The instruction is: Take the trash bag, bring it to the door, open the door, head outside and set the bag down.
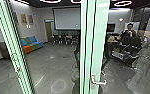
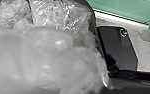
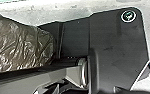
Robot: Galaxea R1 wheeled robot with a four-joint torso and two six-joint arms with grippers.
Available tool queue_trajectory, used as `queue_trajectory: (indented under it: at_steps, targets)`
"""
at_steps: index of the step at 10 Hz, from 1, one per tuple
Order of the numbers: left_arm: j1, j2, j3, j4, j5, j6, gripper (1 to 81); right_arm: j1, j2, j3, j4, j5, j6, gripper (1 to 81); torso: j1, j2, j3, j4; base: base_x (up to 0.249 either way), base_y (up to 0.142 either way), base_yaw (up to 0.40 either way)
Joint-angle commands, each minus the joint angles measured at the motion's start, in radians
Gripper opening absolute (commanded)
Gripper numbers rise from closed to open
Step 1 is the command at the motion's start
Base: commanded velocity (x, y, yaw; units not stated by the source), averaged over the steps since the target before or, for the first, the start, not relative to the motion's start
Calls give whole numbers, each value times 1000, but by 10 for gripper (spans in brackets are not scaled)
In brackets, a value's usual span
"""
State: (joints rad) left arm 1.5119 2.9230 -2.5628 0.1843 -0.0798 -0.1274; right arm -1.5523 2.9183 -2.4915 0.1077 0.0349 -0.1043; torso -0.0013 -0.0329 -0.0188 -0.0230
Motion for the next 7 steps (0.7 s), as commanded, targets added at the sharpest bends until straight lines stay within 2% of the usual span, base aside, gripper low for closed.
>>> queue_trajectory:
  at_steps: [1, 3, 7]
  targets:
    - [-52, -4, 3, 14, 45, 6, 10, 53, -3, 4, -3, -53, -5, 811, 1, 0, 0, 0, 0, 0, 130]
    - [-55, -4, 3, 14, 45, 5, 10, 53, -2, 4, -3, -53, -5, 811, 1, 0, 0, 0, 0, 0, 105]
    - [-57, 7, -20, 12, 46, 5, 10, 48, 1, -7, 1, -52, -5, 811, 1, 0, 0, 0, 0, 0, 0]
